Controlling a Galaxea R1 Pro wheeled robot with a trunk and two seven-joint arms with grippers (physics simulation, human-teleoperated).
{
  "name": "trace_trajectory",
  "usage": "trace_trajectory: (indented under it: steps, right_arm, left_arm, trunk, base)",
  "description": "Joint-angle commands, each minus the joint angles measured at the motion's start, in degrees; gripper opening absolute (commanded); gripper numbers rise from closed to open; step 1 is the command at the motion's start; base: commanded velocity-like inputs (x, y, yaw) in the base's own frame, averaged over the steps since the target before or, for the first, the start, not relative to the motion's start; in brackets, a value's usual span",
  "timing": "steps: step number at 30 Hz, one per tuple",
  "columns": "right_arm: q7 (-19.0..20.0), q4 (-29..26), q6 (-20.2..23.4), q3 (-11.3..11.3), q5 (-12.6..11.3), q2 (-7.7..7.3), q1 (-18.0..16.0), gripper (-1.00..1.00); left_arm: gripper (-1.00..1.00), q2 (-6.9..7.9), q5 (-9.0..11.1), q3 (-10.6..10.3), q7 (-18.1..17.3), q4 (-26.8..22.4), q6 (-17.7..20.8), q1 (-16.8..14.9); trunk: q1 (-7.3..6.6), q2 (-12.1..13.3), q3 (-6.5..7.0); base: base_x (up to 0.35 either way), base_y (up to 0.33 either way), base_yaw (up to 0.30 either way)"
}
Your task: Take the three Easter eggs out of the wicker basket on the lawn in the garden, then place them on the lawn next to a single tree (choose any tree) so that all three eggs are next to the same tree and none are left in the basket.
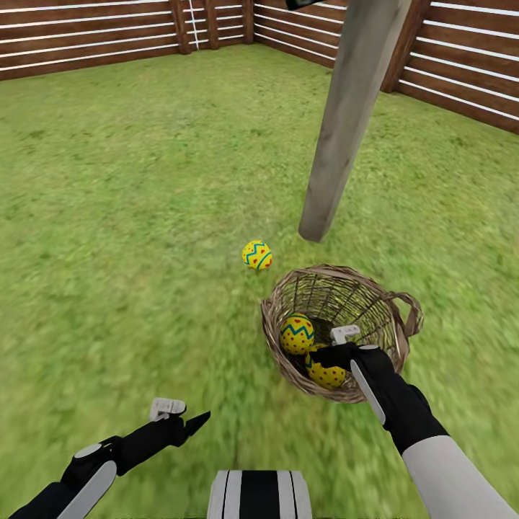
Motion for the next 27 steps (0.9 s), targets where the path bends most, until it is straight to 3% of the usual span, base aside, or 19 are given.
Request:
trace_trajectory:
  steps: [1,11,14,15,27]
  right_arm:
    - [-0.20,-0.06,0.25,0.12,-0.48,-0.06,-0.03,1.00]
    - [0.03,-0.83,-2.57,-0.27,-0.52,0.02,-0.03,1.00]
    - [0.06,-0.85,-2.82,-3.80,-0.67,0.26,-0.03,1.00]
    - [0.04,-0.85,-2.85,-4.04,-0.60,0.30,-0.03,1.00]
    - [0.06,-0.85,-2.82,-4.54,-0.40,0.38,-0.03,1.00]
  left_arm:
    - [1.00,0.04,0.61,-0.06,0.02,-0.03,0.37,-0.03]
    - [1.00,0.06,0.61,0.05,-0.02,-0.05,0.37,-0.02]
    - [1.00,0.12,0.55,-0.05,-0.07,-0.09,0.41,-0.02]
    - [1.00,0.12,0.54,-0.03,-0.07,-0.09,0.39,-0.02]
    - [1.00,0.10,0.52,-0.11,0.01,-0.32,0.37,-0.02]
  trunk:
    - [-0.01,-0.02,-0.04]
    - [-0.01,-0.02,-0.04]
    - [-0.01,-0.02,-0.04]
    - [-0.01,-0.02,-0.04]
    - [-0.01,-0.02,-0.04]
  base:
    - [0.000,0.000,0.000]
    - [0.008,0.002,0.000]
    - [0.162,0.100,0.000]
    - [0.065,0.037,0.000]
    - [0.043,0.110,0.000]
